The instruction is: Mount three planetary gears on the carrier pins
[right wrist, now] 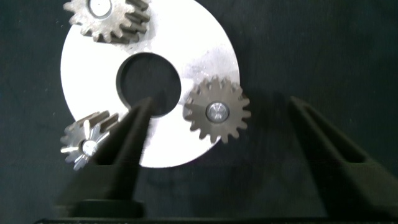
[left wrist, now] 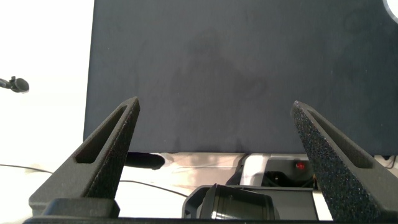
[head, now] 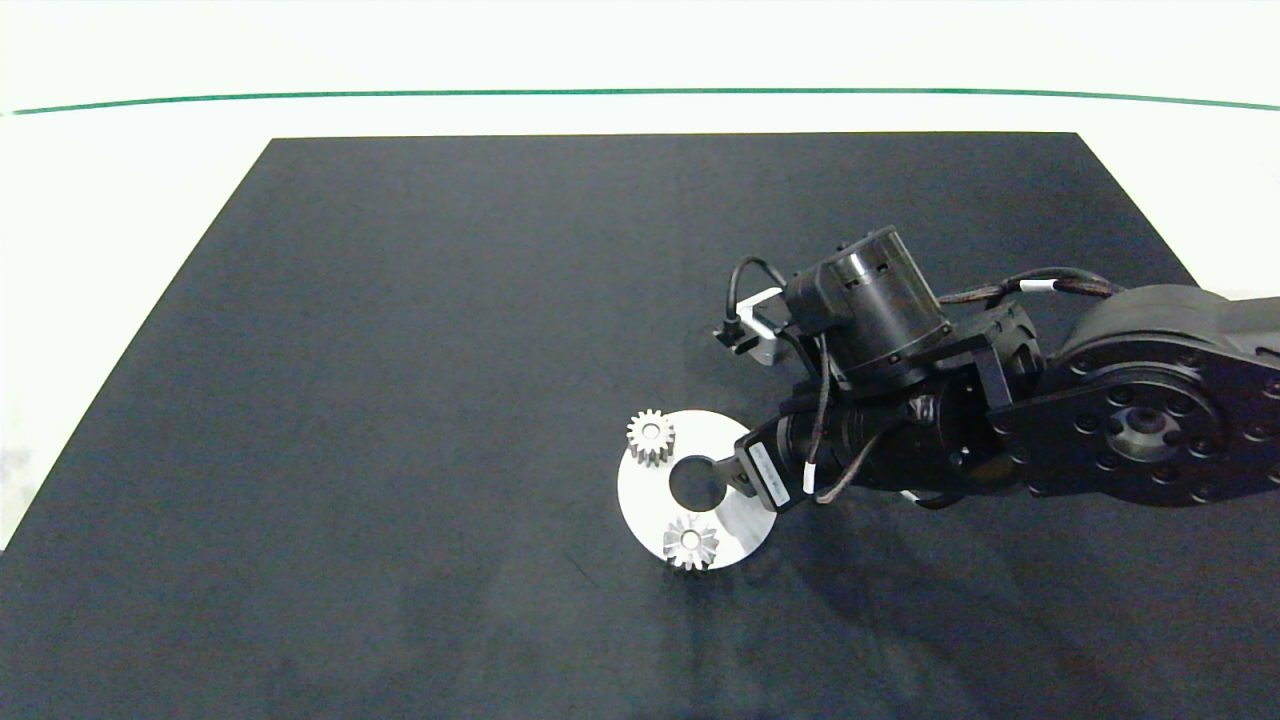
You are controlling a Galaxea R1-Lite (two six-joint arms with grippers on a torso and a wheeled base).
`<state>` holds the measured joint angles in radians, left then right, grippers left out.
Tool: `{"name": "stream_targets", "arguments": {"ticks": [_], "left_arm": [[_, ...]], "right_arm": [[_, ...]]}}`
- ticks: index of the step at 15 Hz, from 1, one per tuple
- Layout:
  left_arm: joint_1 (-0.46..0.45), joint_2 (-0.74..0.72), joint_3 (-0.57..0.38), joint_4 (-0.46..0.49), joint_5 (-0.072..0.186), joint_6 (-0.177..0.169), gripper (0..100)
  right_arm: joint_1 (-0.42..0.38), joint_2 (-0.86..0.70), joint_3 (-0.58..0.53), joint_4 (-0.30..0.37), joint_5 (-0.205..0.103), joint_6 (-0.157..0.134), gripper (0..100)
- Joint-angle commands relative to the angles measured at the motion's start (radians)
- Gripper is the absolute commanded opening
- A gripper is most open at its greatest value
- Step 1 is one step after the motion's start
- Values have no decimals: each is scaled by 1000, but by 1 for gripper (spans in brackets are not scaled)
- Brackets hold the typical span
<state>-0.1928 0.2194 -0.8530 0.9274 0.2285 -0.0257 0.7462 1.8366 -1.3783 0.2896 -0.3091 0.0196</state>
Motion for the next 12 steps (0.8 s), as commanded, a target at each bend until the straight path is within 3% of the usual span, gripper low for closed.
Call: {"name": "stream_targets", "arguments": {"ticks": [1,3,6,7,10,12], "left_arm": [[-2,-2,2,5,2,0,100],[-2,-3,8,5,2,0,100],[-1,-5,14,5,2,0,100],[-1,-8,14,5,2,0,100],[9,-8,14,5,0,1,100],[13,-15,14,5,0,0,100]], "right_arm": [[48,-195,82,10,-39,0,100],[104,-422,156,63,-119,-10,100],[108,-761,179,341,-252,-6,100],[56,-853,217,375,-263,-6,100],[-235,-1116,341,381,-265,-17,100],[-419,-1298,389,387,-265,-56,100]]}}
